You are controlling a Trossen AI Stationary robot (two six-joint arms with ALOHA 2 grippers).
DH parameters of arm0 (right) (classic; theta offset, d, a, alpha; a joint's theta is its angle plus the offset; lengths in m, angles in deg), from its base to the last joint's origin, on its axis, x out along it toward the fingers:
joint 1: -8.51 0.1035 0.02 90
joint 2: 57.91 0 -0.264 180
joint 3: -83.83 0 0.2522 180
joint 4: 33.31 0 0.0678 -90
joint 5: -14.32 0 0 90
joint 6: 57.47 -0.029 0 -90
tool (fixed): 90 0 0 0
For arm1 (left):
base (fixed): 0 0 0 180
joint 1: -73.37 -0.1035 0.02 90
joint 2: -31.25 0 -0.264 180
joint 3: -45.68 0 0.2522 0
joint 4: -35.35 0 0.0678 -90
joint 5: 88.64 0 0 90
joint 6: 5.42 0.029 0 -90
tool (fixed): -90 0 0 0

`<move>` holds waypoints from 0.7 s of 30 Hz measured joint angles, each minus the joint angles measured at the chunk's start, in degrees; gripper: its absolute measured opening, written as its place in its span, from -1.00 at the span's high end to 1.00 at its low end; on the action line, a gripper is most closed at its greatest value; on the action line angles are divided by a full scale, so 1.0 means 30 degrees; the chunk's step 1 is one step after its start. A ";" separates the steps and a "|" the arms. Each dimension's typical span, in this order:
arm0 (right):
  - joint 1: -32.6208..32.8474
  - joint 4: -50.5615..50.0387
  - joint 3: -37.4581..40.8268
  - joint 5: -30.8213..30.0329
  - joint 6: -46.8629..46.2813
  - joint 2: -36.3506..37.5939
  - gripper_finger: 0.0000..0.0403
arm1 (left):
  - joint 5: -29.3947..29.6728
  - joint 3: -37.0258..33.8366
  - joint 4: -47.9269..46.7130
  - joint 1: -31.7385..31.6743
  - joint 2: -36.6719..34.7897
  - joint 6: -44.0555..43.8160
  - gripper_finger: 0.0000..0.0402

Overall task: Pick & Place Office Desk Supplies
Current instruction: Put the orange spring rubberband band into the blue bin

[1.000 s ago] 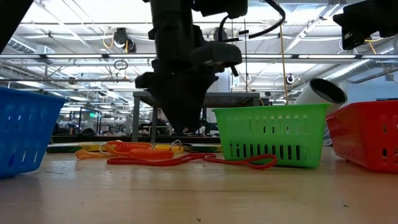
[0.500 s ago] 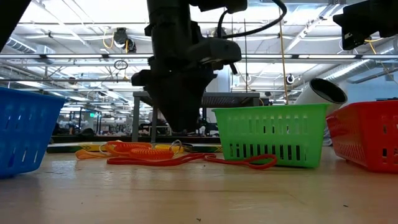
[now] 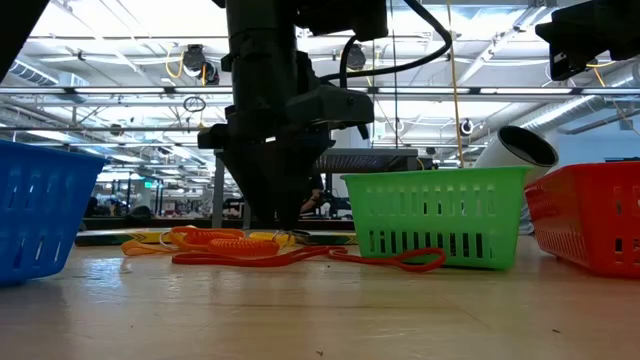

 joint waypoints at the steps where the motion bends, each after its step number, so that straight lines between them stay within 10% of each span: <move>1: 0.0007 0.0000 0.0000 -0.0006 -0.0006 0.0000 0.53 | 0.0000 -0.0053 0.0100 0.0000 0.0000 -0.0013 0.22; 21: 0.0006 0.0000 0.0000 -0.0007 0.0000 0.0000 0.53 | 0.0659 -0.0885 0.1787 0.0144 0.0000 0.0060 0.33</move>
